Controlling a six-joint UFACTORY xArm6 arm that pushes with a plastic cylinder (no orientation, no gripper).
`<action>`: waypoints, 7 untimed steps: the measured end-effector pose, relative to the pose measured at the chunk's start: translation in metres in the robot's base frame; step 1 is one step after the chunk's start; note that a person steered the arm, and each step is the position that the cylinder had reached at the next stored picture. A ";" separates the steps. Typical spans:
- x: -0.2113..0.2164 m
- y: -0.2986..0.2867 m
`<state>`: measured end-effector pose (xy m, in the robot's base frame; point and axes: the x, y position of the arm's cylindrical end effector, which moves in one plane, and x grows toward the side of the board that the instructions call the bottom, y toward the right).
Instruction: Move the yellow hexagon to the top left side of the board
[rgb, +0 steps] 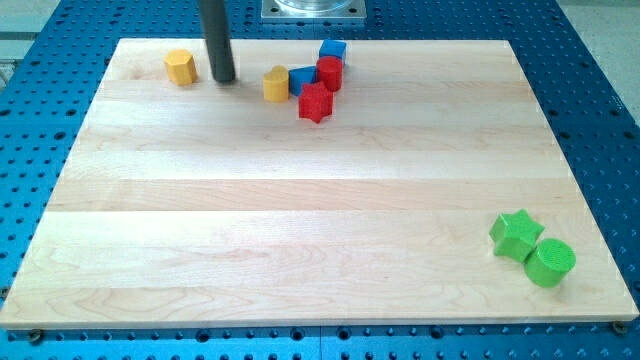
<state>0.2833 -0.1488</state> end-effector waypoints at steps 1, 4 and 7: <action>-0.007 -0.036; -0.010 -0.043; -0.035 0.023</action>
